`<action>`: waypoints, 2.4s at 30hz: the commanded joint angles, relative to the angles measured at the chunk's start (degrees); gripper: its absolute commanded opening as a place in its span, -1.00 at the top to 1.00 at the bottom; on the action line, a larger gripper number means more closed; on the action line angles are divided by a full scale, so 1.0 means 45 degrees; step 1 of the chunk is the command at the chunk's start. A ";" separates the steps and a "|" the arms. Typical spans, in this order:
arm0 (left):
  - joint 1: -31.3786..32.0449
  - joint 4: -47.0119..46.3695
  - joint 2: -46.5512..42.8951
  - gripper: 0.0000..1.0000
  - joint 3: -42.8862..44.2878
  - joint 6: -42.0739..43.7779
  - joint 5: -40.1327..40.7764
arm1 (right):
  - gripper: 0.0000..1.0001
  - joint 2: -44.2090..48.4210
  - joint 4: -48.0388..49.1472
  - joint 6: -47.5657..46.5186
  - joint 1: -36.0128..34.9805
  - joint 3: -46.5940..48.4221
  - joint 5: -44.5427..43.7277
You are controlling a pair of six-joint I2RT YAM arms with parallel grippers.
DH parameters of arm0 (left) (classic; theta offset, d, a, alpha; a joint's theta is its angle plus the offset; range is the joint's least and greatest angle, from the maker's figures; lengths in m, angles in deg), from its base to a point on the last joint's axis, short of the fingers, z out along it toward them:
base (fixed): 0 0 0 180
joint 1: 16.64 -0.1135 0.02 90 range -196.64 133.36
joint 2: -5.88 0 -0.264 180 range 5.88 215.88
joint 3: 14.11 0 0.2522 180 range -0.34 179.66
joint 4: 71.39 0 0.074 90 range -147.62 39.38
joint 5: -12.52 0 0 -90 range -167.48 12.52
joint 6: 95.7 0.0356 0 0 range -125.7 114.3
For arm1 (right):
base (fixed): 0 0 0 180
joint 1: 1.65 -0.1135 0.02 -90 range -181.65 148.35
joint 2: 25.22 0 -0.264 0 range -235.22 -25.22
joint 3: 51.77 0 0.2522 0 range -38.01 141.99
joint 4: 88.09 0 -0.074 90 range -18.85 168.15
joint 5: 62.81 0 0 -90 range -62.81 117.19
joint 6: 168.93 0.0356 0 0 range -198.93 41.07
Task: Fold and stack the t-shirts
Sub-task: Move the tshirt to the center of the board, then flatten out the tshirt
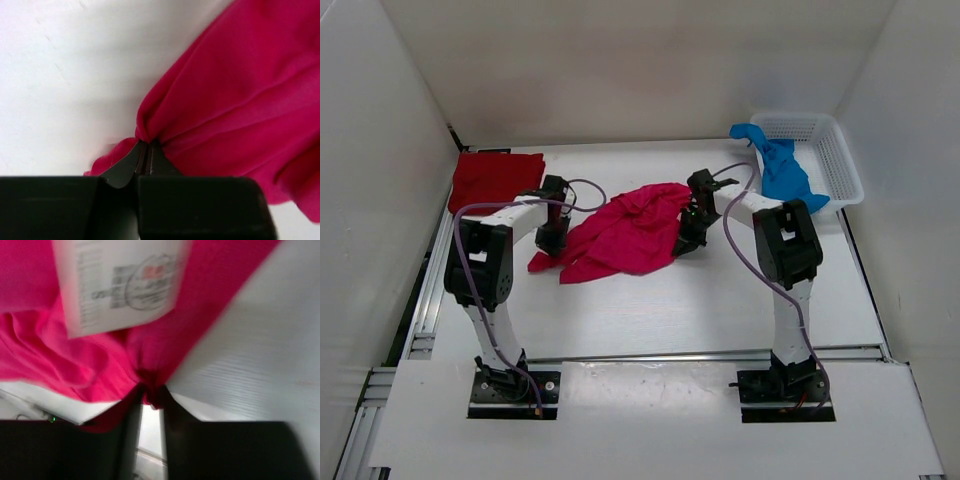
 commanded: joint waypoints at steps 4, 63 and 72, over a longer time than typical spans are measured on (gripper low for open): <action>0.0124 0.1039 -0.2475 0.79 -0.0883 -0.0022 -0.0125 | 1.00 0.1117 0.1619 0.0447 0.0747 -0.2056 0.0802; 0.9109 -0.1359 -0.3538 -0.23 -0.5573 -0.0022 0.1361 | -0.12 0.4423 0.5056 0.9469 0.0028 -0.9091 0.0821; 0.8232 -0.1359 -0.3672 0.79 -0.5219 -0.0022 0.0928 | 1.00 0.5105 0.4454 0.8636 0.1118 -0.9698 -0.0116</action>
